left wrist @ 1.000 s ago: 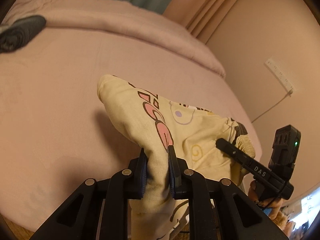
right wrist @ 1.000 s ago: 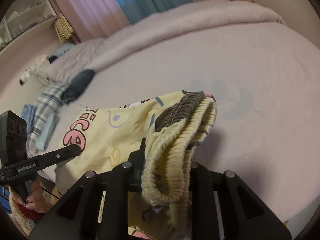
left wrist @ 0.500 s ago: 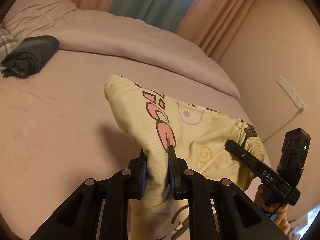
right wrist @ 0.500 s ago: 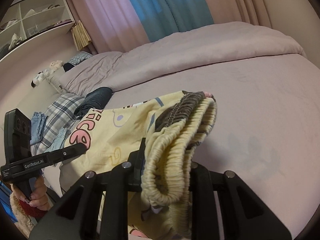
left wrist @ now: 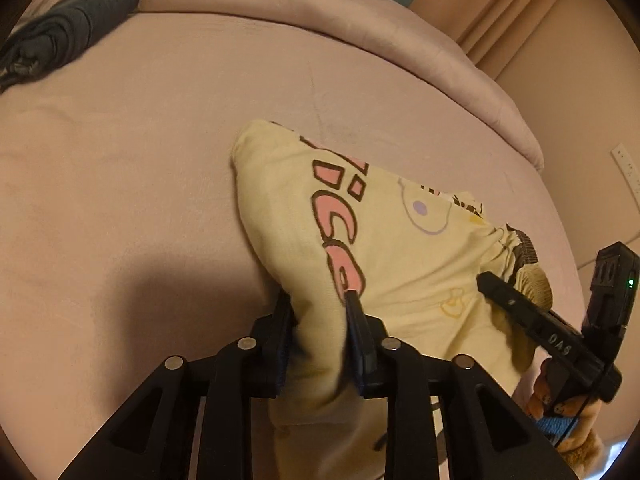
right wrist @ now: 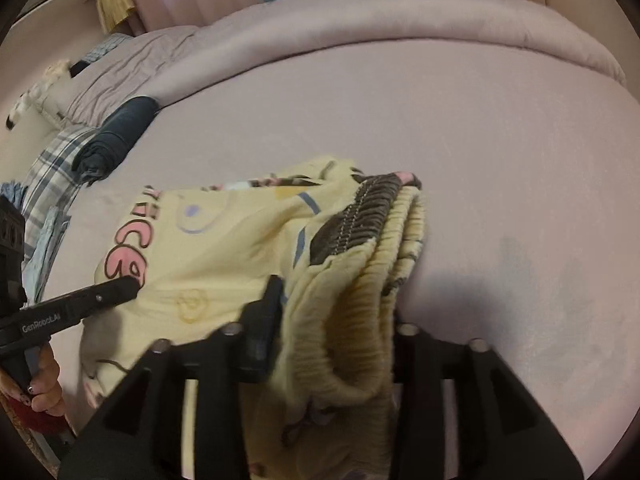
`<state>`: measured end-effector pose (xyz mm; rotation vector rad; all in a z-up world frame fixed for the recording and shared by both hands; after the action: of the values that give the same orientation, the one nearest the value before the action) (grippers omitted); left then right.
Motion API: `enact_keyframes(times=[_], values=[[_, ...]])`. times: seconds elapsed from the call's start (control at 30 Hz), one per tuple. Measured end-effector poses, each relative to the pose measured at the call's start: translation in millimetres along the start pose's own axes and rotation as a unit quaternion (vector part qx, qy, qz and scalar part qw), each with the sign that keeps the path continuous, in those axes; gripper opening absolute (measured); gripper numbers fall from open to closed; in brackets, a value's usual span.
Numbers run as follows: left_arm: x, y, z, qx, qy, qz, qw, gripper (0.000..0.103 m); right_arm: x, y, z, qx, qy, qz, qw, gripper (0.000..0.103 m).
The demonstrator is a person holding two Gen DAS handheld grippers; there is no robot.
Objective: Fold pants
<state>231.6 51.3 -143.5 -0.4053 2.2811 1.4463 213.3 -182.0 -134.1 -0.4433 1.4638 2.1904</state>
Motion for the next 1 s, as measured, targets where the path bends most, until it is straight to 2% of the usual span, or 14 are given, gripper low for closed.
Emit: enact_keyframes(times=[0.13,0.27,0.4,0.57,0.67,0.73,0.83,0.9,1.0], values=[[4,8,9,0.010,0.016,0.002,0.9998,0.033,-1,9,-14,-0.020,-0.028,0.004,0.999,0.050],[15,22,11,-0.013,0.017,-0.009,0.9997,0.044,5,24,-27,0.005,-0.035,-0.004,0.999,0.067],[29,34,20,-0.012,0.045,-0.020,0.9987,0.046,14,40,-42,0.036,-0.056,-0.014,0.998,0.079],[48,63,21,-0.053,0.046,-0.032,0.9970,0.047,20,59,-47,0.048,-0.069,-0.012,0.996,0.081],[51,92,16,-0.094,0.044,-0.061,0.9927,0.048,17,76,-37,0.066,-0.061,-0.033,0.995,0.081],[49,110,7,-0.101,0.038,-0.084,0.9907,0.050,15,91,-33,0.084,-0.052,-0.053,0.994,0.081],[50,133,-15,-0.087,0.027,-0.109,0.9898,0.068,14,118,-30,0.103,-0.047,-0.084,0.990,0.081],[53,144,-30,-0.091,0.016,-0.120,0.9884,0.085,16,134,-27,0.104,-0.048,-0.098,0.989,0.083],[54,150,-49,-0.109,-0.006,-0.139,0.9843,0.086,22,153,-18,0.111,-0.045,-0.112,0.986,0.084]])
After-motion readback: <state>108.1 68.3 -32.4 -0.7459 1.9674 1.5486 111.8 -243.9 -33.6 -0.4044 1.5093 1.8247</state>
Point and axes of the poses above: each gripper's, at about its wrist camera, not at the fingertips, and y roughly against the way its jaws point, z to its left, x to its underside, the point moved 6 cm from there along -y, roughly the way its jaws point, and after that the axes turned 6 degrees about -y, right-handed, at the moved point
